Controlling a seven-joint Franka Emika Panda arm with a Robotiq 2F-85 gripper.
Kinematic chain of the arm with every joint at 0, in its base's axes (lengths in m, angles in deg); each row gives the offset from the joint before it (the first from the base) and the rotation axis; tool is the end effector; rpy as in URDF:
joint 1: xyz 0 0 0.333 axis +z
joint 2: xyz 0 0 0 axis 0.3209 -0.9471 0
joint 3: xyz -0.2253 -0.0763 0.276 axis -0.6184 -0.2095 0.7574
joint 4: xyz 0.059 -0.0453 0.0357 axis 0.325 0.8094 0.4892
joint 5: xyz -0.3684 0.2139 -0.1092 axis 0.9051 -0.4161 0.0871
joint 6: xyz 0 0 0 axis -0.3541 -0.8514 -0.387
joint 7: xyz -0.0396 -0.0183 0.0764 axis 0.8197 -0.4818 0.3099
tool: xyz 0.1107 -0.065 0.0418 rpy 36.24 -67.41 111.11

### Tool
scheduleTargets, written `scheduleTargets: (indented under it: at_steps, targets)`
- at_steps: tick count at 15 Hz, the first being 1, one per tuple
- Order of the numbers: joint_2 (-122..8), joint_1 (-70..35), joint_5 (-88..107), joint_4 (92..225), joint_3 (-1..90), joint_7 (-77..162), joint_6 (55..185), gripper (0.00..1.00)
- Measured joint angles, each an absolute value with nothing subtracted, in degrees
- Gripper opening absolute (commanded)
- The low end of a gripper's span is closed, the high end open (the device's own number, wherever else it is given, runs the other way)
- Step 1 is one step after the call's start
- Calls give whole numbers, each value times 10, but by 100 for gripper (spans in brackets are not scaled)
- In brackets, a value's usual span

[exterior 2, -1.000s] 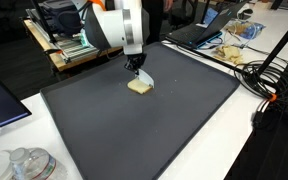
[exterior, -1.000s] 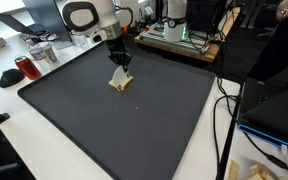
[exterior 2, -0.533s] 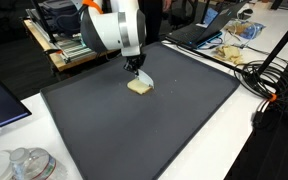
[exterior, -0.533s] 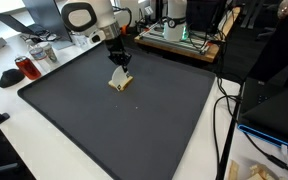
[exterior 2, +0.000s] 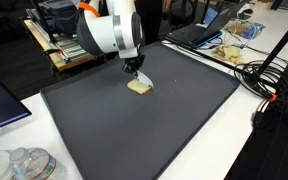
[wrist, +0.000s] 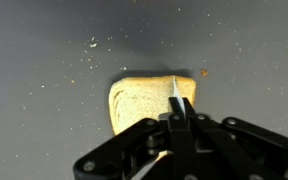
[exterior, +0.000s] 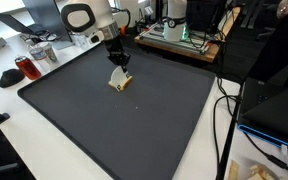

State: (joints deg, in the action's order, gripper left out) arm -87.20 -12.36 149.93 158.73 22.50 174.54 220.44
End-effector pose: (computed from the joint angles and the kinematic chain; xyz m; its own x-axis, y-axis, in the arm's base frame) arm 0.5772 -0.0775 0.1697 0.9945 0.1040 -0.0096 0.1001 -0.9752 -0.1973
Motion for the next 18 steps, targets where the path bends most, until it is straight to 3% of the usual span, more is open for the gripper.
scheduleTargets:
  at_steps: [18]
  targets:
    - [-881, -172, 1482, 1585, 256, 1681, 2207, 1]
